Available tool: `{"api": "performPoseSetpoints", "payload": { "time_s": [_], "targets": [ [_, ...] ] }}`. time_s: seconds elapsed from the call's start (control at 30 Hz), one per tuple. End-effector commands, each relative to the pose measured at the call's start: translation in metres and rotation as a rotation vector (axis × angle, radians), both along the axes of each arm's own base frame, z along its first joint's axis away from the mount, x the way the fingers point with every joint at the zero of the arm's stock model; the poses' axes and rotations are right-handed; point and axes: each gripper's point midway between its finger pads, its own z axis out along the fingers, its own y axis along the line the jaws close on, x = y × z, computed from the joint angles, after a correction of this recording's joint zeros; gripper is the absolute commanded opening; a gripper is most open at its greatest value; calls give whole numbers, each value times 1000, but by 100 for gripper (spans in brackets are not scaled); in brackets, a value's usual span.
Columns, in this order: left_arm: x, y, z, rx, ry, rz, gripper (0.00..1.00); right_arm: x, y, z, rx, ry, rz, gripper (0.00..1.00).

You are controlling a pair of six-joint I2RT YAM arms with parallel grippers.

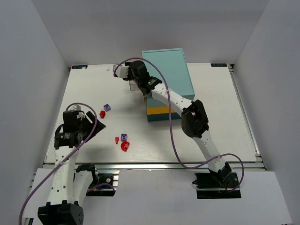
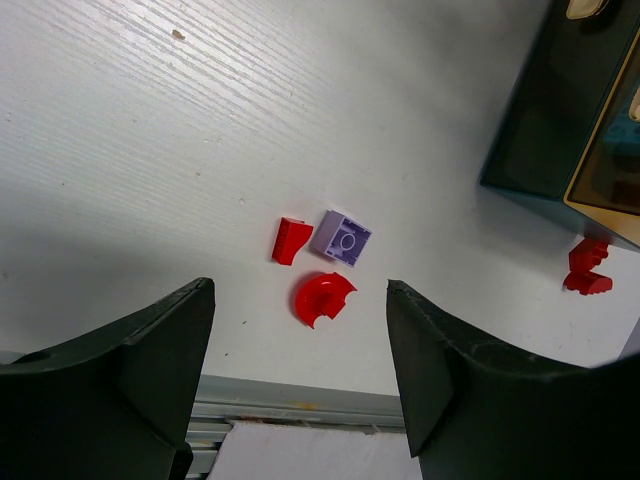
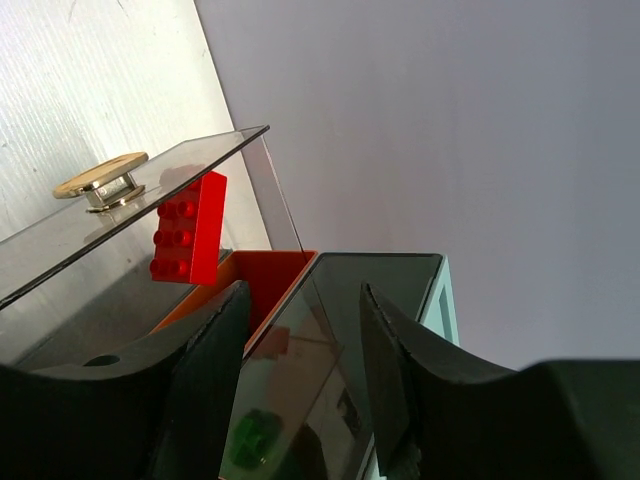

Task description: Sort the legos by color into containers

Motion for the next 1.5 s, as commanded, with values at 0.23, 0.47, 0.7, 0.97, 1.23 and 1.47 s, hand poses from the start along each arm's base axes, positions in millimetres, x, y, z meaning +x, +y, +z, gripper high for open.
{"api": "performPoseSetpoints", "payload": {
  "time_s": [0.23,0.47,0.7,0.97,1.23,1.47],
  "targets": [
    [9,0,-1,-2,-8,-6,78,-10,-10,82,307,15,6,49],
    [37,2,-19,-26,47,22,66,-91,11,154,514,204,322,45],
    [78,25,-26,79,91,48,69,-244,-18,187,455,406,849,65],
    [124,36,-45,159,161,-14,75,-327,-63,157,428,663,1002,46],
    [165,44,-73,198,255,-78,72,-356,-105,120,437,712,924,37],
    [188,41,-81,193,274,-153,61,-355,-126,99,469,732,841,40]
  ]
}}
